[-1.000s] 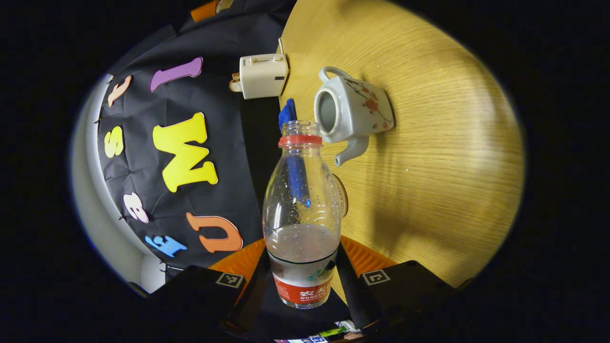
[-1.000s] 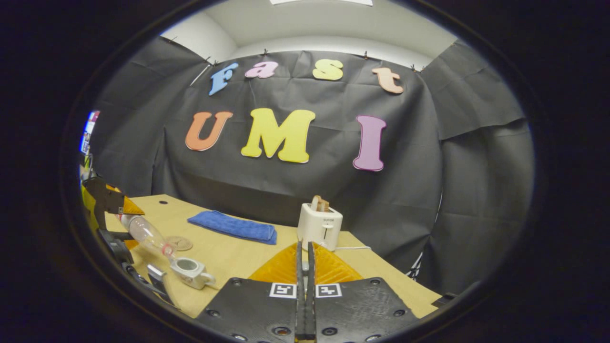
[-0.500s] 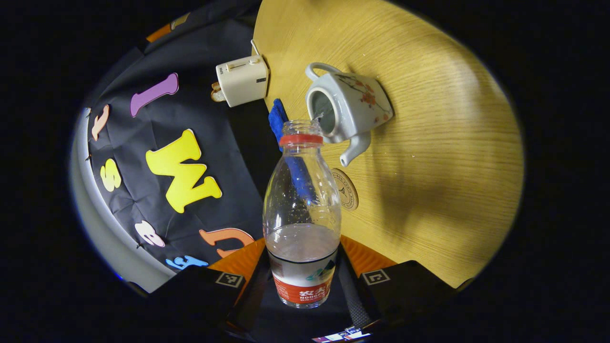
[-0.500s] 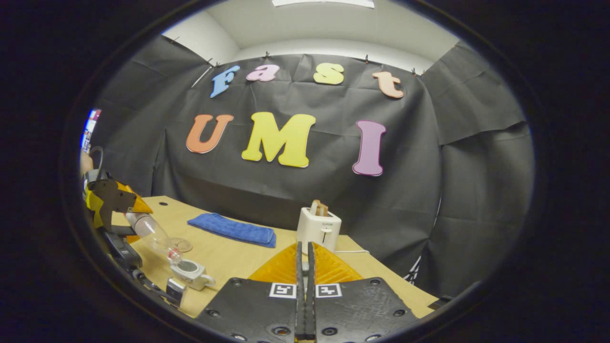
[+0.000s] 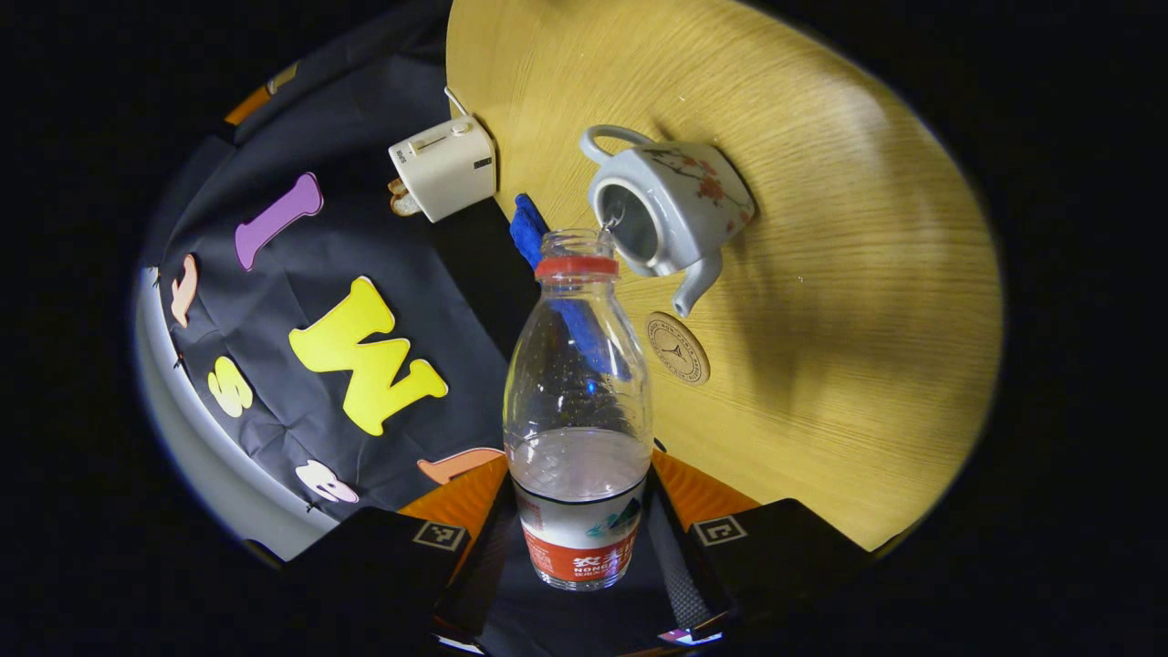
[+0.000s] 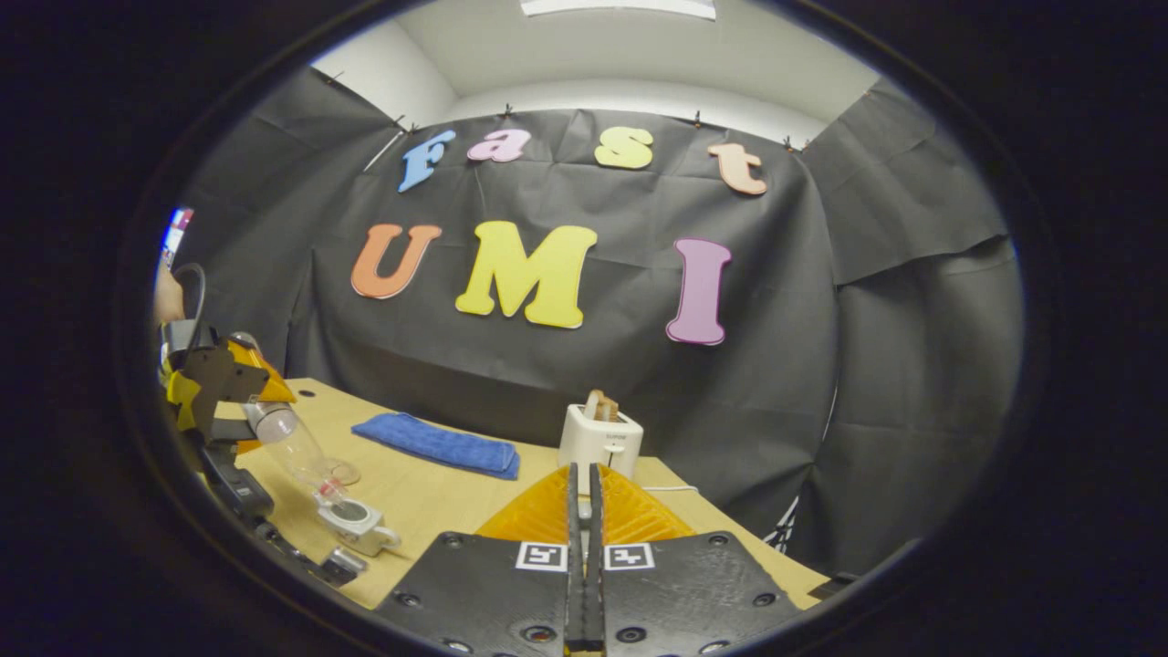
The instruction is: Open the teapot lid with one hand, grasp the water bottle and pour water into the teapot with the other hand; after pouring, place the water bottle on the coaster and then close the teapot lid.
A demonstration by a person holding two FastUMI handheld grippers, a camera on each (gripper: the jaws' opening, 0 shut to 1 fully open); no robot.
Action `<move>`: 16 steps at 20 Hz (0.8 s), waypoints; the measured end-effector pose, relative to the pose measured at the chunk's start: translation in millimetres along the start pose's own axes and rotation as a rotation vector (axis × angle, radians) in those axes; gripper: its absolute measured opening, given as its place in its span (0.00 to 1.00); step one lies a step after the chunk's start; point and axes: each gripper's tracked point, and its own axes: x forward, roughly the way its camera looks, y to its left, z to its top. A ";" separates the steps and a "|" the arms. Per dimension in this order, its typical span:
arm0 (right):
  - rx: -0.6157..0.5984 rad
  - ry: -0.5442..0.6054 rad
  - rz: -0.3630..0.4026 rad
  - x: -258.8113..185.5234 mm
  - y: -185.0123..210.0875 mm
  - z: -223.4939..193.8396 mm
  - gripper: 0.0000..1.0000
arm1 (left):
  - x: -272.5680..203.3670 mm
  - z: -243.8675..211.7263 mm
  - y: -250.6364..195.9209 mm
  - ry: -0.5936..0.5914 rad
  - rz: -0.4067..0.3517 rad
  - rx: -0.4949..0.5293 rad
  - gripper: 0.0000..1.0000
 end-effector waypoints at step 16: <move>0.024 -0.005 0.006 -3.9 -13.0 3.3 0.00 | -4.3 -1.4 17.3 0.067 -0.012 0.158 0.75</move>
